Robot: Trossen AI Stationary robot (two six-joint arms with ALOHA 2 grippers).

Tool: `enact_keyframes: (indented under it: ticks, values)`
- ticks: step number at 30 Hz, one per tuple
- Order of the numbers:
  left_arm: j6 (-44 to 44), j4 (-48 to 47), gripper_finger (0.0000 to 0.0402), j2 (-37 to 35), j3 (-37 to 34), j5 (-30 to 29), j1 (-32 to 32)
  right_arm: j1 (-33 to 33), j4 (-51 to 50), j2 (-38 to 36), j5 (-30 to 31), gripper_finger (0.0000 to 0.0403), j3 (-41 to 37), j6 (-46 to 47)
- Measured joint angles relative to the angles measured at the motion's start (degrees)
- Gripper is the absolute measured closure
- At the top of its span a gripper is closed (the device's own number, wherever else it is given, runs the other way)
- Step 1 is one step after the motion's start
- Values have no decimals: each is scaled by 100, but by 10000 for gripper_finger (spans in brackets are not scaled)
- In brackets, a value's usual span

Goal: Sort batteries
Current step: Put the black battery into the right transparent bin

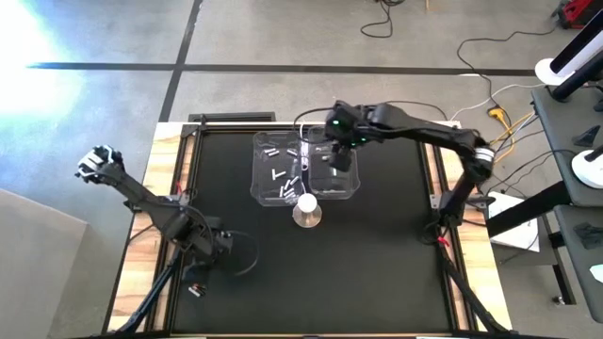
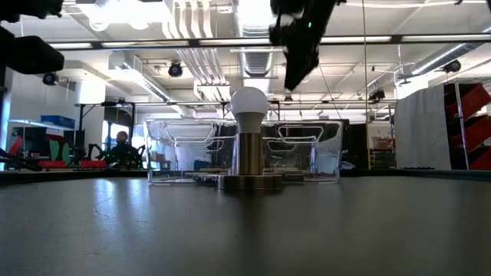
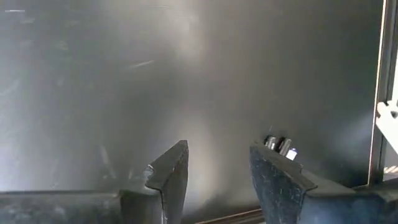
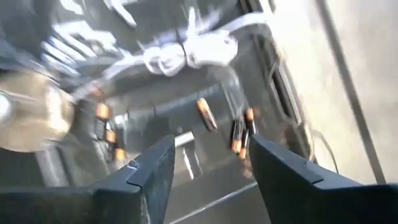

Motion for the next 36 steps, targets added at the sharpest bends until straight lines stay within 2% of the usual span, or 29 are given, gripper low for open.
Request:
enact_keyframes:
  ticks: [5,9,21,36]
  values:
    - [-30,817,257,418,-125,488,-388,294,176,-594,-2,192,0,90]
    - [-464,1280,273,766,-334,669,-694,421,183,-888,-4,191,0,329]
    - [-799,1344,286,1447,-381,880,-1299,430,139,-1036,85,189,-4,441]
    - [-917,1505,286,1489,-456,856,-1454,430,108,-997,159,187,-9,550]
